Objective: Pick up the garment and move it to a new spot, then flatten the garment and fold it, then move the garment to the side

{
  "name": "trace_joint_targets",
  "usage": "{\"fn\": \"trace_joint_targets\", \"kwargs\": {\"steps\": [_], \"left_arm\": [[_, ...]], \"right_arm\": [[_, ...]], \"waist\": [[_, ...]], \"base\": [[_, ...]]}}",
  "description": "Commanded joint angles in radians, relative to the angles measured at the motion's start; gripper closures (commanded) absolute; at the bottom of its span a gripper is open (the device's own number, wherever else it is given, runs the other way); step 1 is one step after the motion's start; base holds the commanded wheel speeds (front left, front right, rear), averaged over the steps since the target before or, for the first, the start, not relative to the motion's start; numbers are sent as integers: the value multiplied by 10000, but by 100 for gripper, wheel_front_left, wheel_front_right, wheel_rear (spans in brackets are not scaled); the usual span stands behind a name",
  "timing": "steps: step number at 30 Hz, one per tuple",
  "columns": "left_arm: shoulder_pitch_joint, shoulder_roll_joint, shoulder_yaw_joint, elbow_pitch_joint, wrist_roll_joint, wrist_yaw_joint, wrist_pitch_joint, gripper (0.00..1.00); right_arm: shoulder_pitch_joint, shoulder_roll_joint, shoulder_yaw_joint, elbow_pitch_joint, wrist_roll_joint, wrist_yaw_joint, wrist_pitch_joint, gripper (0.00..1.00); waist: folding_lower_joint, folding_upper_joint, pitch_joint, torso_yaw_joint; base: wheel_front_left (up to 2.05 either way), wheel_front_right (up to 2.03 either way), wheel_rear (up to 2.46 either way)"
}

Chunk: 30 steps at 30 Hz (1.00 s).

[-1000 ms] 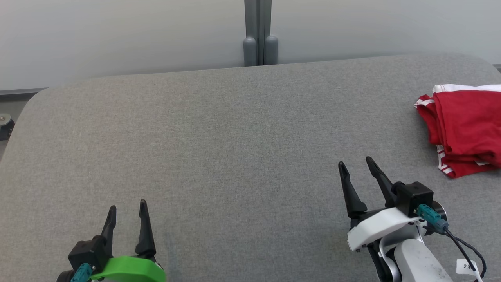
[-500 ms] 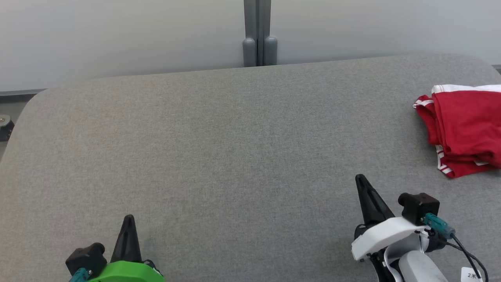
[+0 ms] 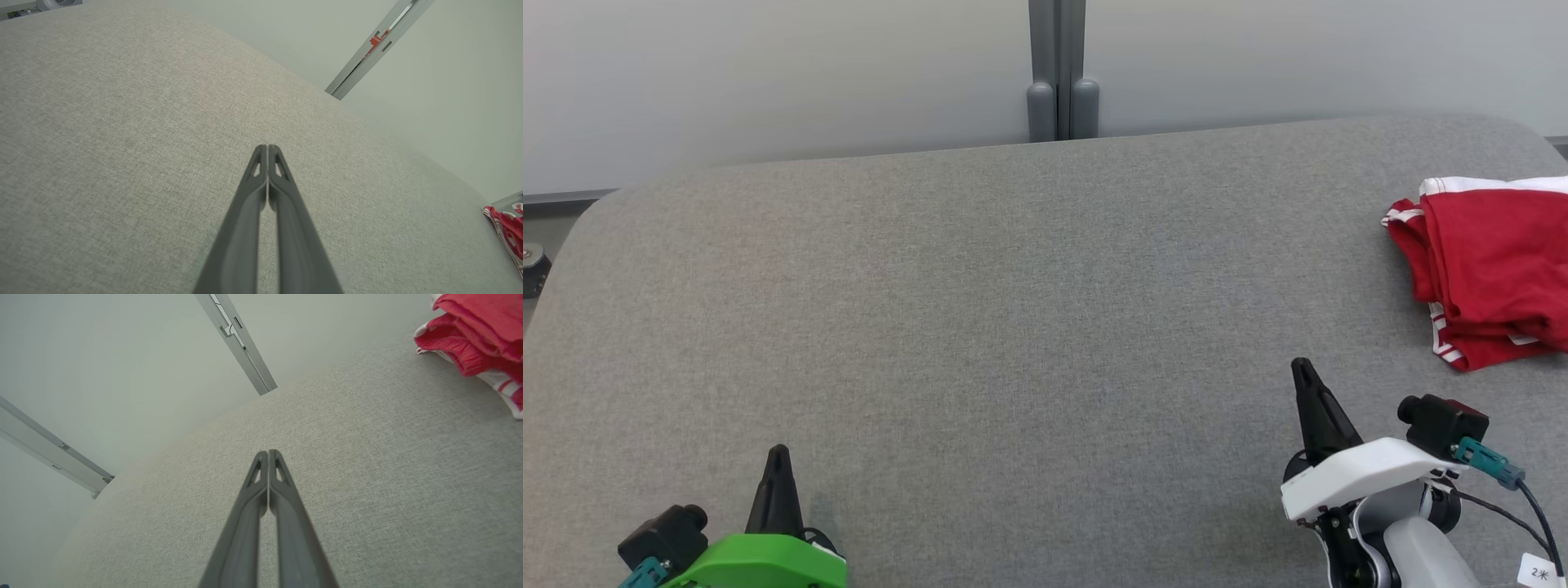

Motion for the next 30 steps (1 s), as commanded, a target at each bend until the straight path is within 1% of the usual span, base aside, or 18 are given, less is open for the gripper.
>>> {"fn": "trace_joint_targets", "kwargs": {"steps": [1, 13, 30], "left_arm": [[-292, 32, 103, -164, -377, -69, 67, 100], [-455, 40, 327, -254, -2007, -237, 538, 100], [-643, 50, 595, -355, -3980, -431, 1112, 100]], "right_arm": [[-97, -70, -89, -206, 396, -2, 83, 100], [-37, -103, -376, -371, 2194, -4, 522, 100], [41, -129, -744, -567, 4337, -5, 1076, 100]], "waist": [[0, -1, -4, -3], [0, -1, -41, -30], [0, -1, -93, -69]], "base": [[0, 0, 0], [0, 0, 0], [0, 0, 0]]}}
